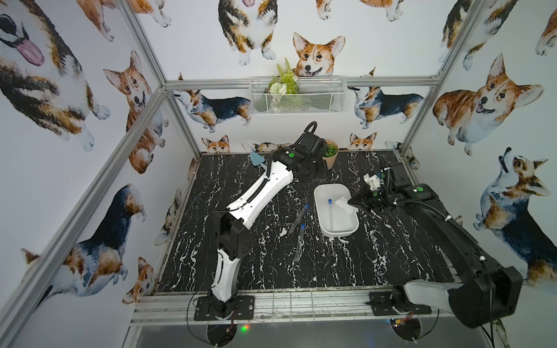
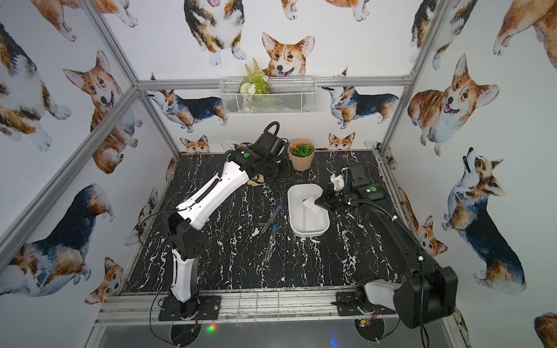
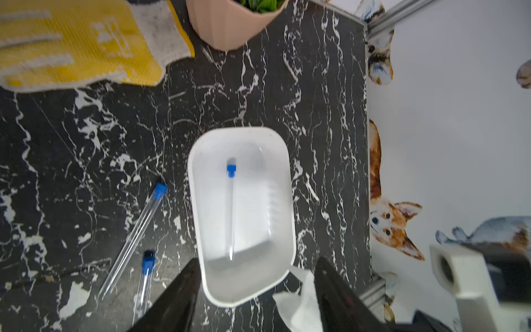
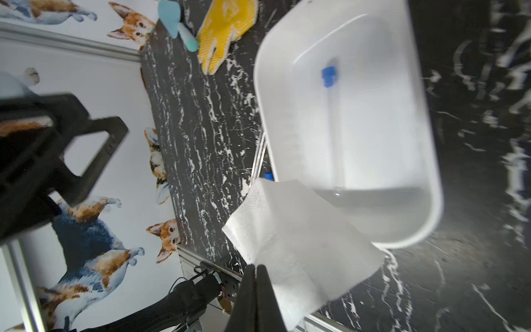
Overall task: Wipe the exteriors of test tubes
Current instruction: Place the cleaning item at the center of the board.
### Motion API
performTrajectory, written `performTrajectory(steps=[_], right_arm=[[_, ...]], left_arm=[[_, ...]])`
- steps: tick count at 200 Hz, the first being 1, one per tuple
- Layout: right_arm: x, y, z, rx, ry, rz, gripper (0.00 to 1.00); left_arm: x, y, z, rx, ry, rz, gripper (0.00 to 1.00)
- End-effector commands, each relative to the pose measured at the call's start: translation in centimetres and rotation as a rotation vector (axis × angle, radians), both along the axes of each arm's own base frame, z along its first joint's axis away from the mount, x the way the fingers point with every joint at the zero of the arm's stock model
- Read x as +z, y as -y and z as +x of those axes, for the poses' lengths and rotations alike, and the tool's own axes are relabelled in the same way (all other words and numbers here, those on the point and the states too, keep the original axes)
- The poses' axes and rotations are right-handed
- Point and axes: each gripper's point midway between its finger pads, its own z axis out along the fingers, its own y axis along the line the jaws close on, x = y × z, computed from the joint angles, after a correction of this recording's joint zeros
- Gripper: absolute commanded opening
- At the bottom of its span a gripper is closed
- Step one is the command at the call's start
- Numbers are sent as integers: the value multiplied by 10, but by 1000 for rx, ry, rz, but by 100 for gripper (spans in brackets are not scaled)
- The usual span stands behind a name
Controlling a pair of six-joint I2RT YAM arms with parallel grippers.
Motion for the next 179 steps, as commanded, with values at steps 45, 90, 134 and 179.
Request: performTrajectory(steps=[45,90,134,179], right_arm=[[50,-82,50,91,89,250,0],[64,-100,60,106,95,321,0],[62,-112,49,144,51,349,0],[50,-120,32,173,-9,355,0]], left_arm=[[23,-14,-40,-76,-66,-123,66],[7,-28,-43,-72,-93,-85,65],[1,-44,-26,-3,-74,-74,54],[-1,-51,-8,94,-32,-123,13]])
